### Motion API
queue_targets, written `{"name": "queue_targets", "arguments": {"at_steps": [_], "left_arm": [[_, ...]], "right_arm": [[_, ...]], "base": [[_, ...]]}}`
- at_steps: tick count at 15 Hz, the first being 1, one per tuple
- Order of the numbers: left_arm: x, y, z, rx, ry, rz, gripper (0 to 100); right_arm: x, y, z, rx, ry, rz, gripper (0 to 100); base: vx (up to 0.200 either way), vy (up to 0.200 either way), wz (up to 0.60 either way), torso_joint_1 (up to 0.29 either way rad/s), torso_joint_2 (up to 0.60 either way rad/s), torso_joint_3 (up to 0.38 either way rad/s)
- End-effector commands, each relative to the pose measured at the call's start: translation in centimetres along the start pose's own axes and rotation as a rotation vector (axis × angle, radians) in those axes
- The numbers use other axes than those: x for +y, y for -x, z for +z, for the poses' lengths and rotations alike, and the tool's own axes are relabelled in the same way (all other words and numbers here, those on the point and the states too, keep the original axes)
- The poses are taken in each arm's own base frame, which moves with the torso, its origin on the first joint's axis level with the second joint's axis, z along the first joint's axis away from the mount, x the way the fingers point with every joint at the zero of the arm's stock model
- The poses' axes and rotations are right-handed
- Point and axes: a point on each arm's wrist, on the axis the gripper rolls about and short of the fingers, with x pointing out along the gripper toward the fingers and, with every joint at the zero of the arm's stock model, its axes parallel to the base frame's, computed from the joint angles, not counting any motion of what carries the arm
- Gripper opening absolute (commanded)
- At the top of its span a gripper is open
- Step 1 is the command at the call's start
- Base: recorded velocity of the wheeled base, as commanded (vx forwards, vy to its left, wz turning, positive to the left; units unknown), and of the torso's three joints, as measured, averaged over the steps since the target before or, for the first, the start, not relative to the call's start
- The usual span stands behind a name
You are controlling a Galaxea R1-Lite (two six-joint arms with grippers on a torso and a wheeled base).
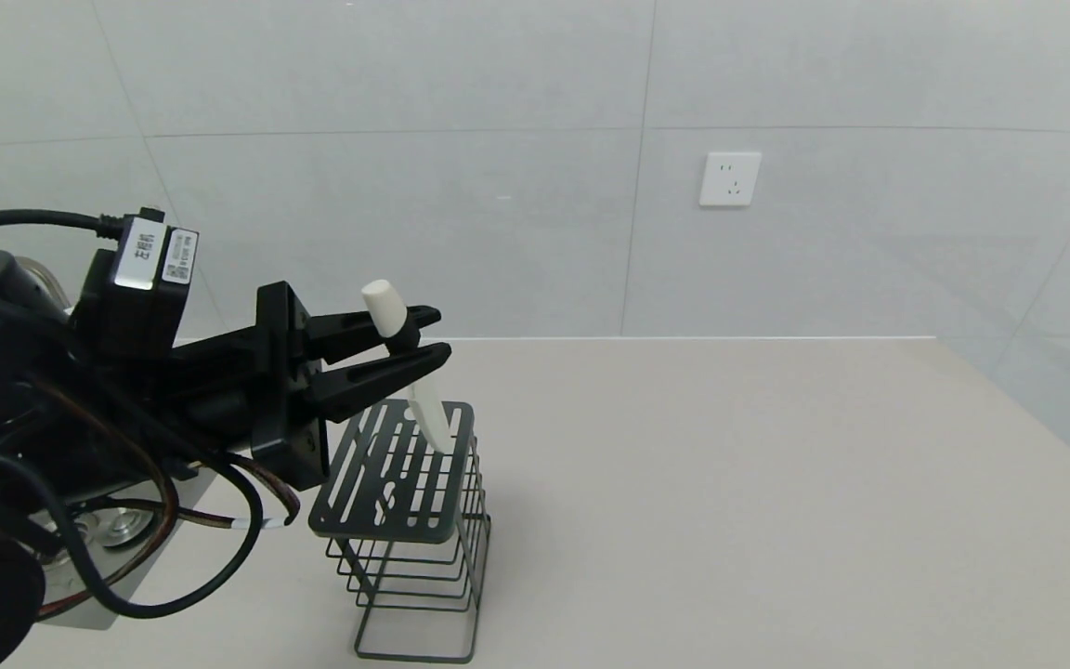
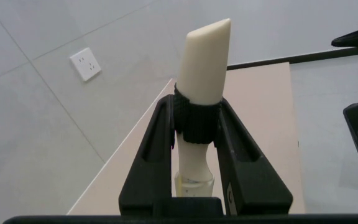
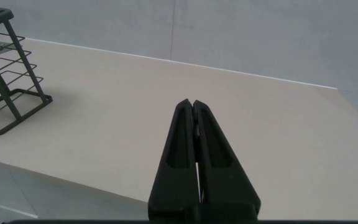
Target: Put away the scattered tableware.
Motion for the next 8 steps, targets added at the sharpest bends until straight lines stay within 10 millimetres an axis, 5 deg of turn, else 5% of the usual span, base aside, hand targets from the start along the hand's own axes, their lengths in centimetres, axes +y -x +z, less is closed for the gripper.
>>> {"name": "queue_targets", "arguments": {"at_steps": [1, 8], "left_arm": [[0.16, -0.12, -0.64, 0.015, 0.005, 0.001, 0], [0.26, -0.21, -0.93, 0.021, -0.024, -0.002, 0]], "right_arm": [[0.00, -0.01, 0.01, 0.001, 0.000, 0.000, 0], [0.00, -0.01, 0.01, 0.001, 0.000, 0.000, 0]], "base": [[0.000, 0.000, 0.00, 0.000, 0.00, 0.000], [0.000, 0.000, 0.00, 0.000, 0.00, 0.000]]}}
